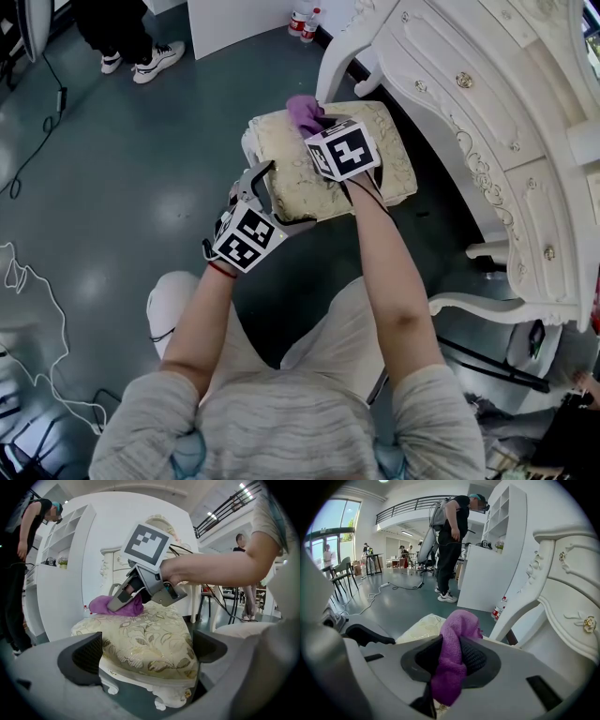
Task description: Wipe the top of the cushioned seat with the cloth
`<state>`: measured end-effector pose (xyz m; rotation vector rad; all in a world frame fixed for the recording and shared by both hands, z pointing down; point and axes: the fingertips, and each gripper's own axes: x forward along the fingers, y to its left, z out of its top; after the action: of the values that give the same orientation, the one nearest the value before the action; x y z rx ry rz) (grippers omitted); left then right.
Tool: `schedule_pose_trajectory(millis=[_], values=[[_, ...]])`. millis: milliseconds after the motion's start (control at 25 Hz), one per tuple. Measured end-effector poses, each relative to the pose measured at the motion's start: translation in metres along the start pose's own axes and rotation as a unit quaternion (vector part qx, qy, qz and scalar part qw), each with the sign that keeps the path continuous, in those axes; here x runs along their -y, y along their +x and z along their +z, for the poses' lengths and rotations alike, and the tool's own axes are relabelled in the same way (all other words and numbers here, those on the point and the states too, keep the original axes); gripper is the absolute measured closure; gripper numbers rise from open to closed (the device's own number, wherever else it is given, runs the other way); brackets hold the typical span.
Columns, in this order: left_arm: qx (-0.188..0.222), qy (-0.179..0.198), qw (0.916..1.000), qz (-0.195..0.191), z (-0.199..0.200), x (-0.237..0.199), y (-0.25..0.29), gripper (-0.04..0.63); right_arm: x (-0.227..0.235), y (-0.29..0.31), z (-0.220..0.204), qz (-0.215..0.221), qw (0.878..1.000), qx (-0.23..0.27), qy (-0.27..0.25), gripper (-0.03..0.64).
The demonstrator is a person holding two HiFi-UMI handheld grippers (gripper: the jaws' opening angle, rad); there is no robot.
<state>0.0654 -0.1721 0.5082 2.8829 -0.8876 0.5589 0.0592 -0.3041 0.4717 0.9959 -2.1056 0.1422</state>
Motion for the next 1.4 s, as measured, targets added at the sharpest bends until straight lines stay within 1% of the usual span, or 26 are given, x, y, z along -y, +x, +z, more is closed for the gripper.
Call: schedule_pose_trajectory(millis=[360, 440, 520, 560, 680, 800, 920, 1000, 1040, 1200, 1320, 1400], values=[[-0.002, -0.004, 1.0000, 0.002, -0.005, 0.002, 0.000, 0.005, -0.042, 0.002, 0.014, 0.043, 0.999, 0.015, -0.002, 0.518], [0.001, -0.002, 1.0000, 0.001, -0.003, 0.002, -0.001, 0.005, -0.050, 0.002, 0.017, 0.060, 0.998, 0.020, 0.008, 0.518], [0.004, -0.001, 1.0000, 0.001, -0.001, 0.001, -0.002, 0.005, -0.061, 0.000, 0.022, 0.089, 0.995, 0.037, 0.031, 0.518], [0.005, -0.001, 1.0000, 0.001, -0.001, 0.001, -0.002, 0.005, -0.067, -0.002, 0.027, 0.110, 0.991, 0.051, 0.048, 0.518], [0.007, -0.001, 1.0000, 0.001, -0.001, 0.001, -0.001, 0.005, -0.080, -0.019, 0.040, 0.170, 0.976, 0.095, 0.100, 0.518], [0.009, -0.001, 1.0000, 0.000, 0.000, 0.000, -0.001, 0.005, -0.079, -0.042, 0.051, 0.199, 0.961, 0.137, 0.133, 0.518], [0.008, -0.002, 1.0000, 0.001, 0.001, 0.000, -0.001, 0.005, -0.065, -0.067, 0.055, 0.214, 0.946, 0.175, 0.168, 0.518], [0.009, -0.002, 1.0000, 0.001, 0.001, -0.001, 0.000, 0.005, -0.045, -0.081, 0.048, 0.202, 0.943, 0.187, 0.185, 0.518], [0.009, -0.003, 1.0000, 0.001, 0.002, -0.001, 0.000, 0.005, -0.034, -0.086, 0.042, 0.188, 0.945, 0.187, 0.189, 0.518], [0.013, -0.004, 0.9999, 0.000, 0.002, -0.001, 0.000, 0.005, 0.022, -0.103, 0.005, 0.098, 0.967, 0.158, 0.175, 0.518], [0.014, -0.004, 0.9999, 0.000, 0.002, -0.002, 0.001, 0.005, 0.065, -0.111, -0.026, 0.021, 0.982, 0.113, 0.149, 0.518], [0.014, -0.005, 0.9999, 0.000, 0.002, -0.002, 0.001, 0.005, 0.090, -0.114, -0.049, -0.023, 0.988, 0.077, 0.133, 0.518]])
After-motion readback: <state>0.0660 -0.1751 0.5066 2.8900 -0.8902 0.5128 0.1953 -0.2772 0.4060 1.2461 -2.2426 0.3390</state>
